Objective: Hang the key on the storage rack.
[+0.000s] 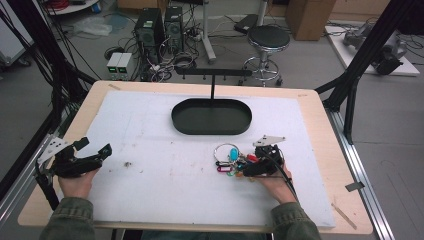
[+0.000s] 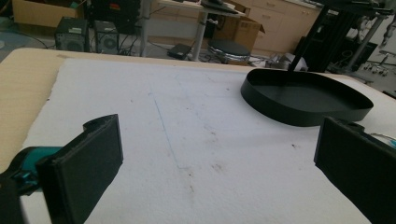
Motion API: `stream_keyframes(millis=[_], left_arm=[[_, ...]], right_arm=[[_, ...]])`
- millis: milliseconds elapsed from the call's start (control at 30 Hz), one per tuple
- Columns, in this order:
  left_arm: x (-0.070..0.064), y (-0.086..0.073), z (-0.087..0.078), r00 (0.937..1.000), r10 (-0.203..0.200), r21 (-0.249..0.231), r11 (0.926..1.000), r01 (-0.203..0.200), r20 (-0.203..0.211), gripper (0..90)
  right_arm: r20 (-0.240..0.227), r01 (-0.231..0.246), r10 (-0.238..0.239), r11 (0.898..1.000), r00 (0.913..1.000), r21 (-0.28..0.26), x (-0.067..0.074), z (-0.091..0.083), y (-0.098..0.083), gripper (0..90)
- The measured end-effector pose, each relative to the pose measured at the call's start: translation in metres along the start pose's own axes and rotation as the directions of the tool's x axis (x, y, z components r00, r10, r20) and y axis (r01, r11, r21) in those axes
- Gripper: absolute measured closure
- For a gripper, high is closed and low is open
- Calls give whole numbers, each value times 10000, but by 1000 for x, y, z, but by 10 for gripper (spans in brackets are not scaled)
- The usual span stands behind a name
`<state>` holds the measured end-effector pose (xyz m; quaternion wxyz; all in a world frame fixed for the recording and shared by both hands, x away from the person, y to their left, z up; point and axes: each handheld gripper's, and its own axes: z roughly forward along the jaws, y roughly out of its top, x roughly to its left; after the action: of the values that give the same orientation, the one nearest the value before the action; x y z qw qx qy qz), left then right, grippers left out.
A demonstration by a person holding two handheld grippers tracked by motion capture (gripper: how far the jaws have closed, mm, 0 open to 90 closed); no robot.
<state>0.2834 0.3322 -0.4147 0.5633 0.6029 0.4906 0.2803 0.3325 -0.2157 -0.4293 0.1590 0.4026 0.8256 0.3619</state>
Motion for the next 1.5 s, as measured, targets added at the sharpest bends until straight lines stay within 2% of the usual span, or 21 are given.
stream_keyframes(millis=[100,167,200,267,567,700,800,833,867,900,967,1133,1233,1400,1500], left_arm=[[0,0,0,10000,0,20,10000,0,24,17],[0,0,0,10000,21,20,10000,-22,19,17],[0,0,0,10000,21,20,10000,-22,19,17],[0,0,0,10000,12,15,10000,-12,5,17],[0,0,0,10000,36,7,10000,-36,5,17],[0,0,0,10000,21,6,10000,-21,6,17],[0,0,0,10000,27,12,10000,-27,17,17],[0,0,0,10000,49,12,10000,-49,17,17],[0,0,0,10000,58,-14,10000,-58,7,17],[1,0,0,10000,14,-30,10000,-14,-11,17],[1,0,-1,10000,-10,-66,10000,10,-14,17],[1,0,-1,10000,-6,-75,10000,6,-2,17],[1,0,-1,10000,2,-81,10000,-2,-1,17],[1,0,0,10000,-19,-81,10000,19,-3,17],[1,0,0,10000,14,-59,10000,-14,7,17]], right_arm=[[-214,-143,144,9999,9997,75,-3,3,4,87],[-451,-115,126,9996,9989,245,-6,6,7,175],[-451,-115,126,9996,9989,245,-6,6,7,175],[-757,-187,203,9996,9969,214,-10,7,8,255],[-1008,-129,206,9970,9947,762,-15,7,11,493],[-869,232,-140,9942,9961,1053,-15,10,13,579],[-1017,505,-397,9931,9940,1056,-13,11,14,672],[-1017,505,-397,9931,9940,1056,-13,11,14,672],[-1013,672,-567,9924,9932,1034,-11,10,15,741],[-798,933,-848,9897,9932,1090,-6,8,18,766],[-693,1100,-1030,9882,9923,1067,-3,9,18,783],[-757,1065,-988,9886,9922,1067,-2,7,18,811],[-602,1121,-1067,9893,9925,936,-1,5,19,826],[-556,1013,-967,9911,9938,861,-2,4,19,828],[-600,840,-807,9950,9949,539,-2,-2,20,829]])
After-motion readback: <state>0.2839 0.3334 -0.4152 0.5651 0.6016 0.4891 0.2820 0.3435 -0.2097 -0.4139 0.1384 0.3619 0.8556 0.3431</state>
